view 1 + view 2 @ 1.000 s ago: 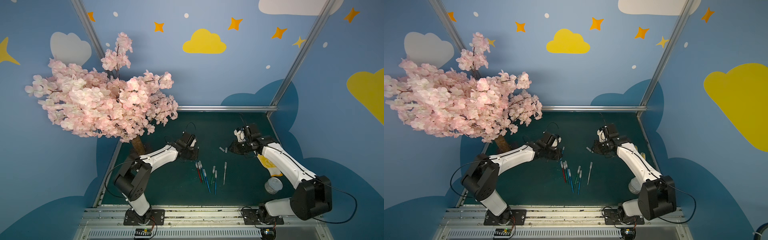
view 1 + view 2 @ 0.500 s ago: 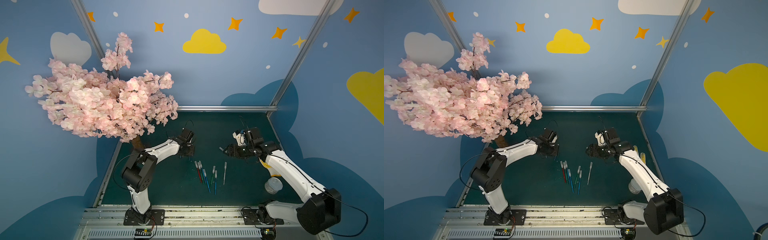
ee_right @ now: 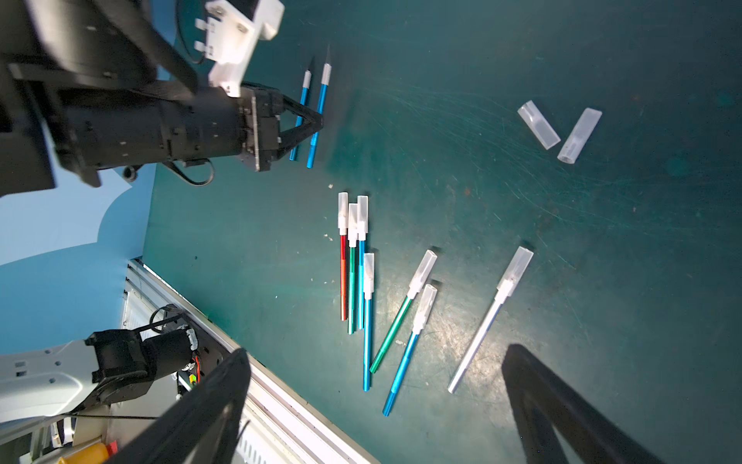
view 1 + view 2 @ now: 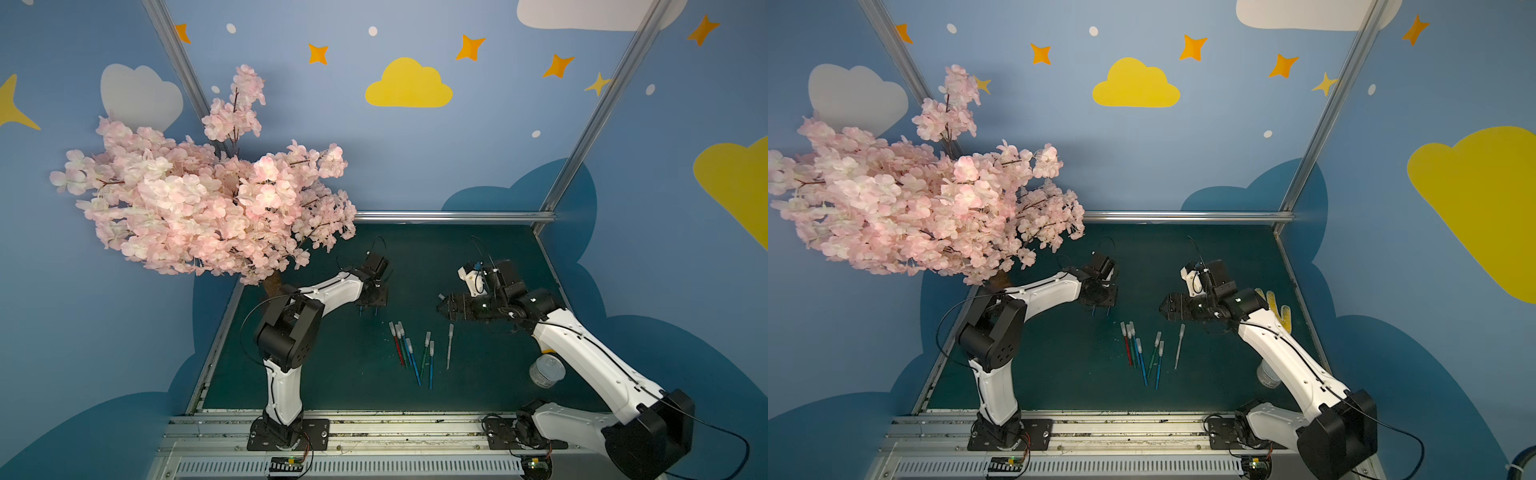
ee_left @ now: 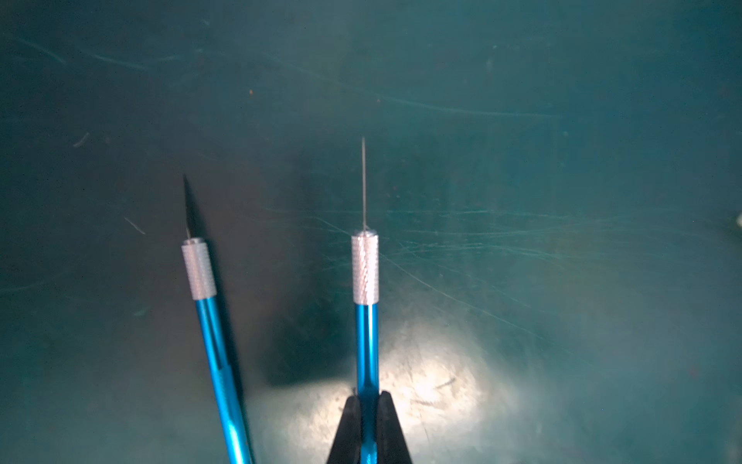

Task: Remove protective caps from carving knives
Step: Place the carving knife at the center of the board.

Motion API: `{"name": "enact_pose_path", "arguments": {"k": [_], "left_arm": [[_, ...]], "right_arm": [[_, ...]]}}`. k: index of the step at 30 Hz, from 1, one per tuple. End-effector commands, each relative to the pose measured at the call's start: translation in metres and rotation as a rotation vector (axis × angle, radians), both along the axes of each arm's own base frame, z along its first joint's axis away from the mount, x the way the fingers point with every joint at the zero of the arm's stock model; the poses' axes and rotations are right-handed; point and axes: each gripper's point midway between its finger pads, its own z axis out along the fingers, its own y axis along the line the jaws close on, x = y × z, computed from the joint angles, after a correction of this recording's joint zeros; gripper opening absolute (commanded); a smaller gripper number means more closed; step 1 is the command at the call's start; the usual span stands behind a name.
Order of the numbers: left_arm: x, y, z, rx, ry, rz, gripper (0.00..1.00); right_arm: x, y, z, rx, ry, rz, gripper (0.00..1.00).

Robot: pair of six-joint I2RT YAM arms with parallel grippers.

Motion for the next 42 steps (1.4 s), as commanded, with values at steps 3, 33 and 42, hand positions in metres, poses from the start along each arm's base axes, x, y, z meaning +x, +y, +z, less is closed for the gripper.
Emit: {"name": "enact_pose_path", "arguments": {"k": [3,33,42], "left_arm": [[0.004,0.013,-0.009,0.071,0.033,0.053,0.08],[-0.001,0.021,0.005,0.104,0.038,0.084,0.25],[-0.045,0.002,0.027,0.036,0.049,0.084,0.29]], "right_arm": [[-0.001,-0.002,0.016,0.013,-0.049,-0.019,0.98],[-0.006,-0.007,0.019,0.006,-0.074,-0.031,0.98],[-0.015,-0.014,0.022,-0.014,-0.092,-0.02,0.98]]}}
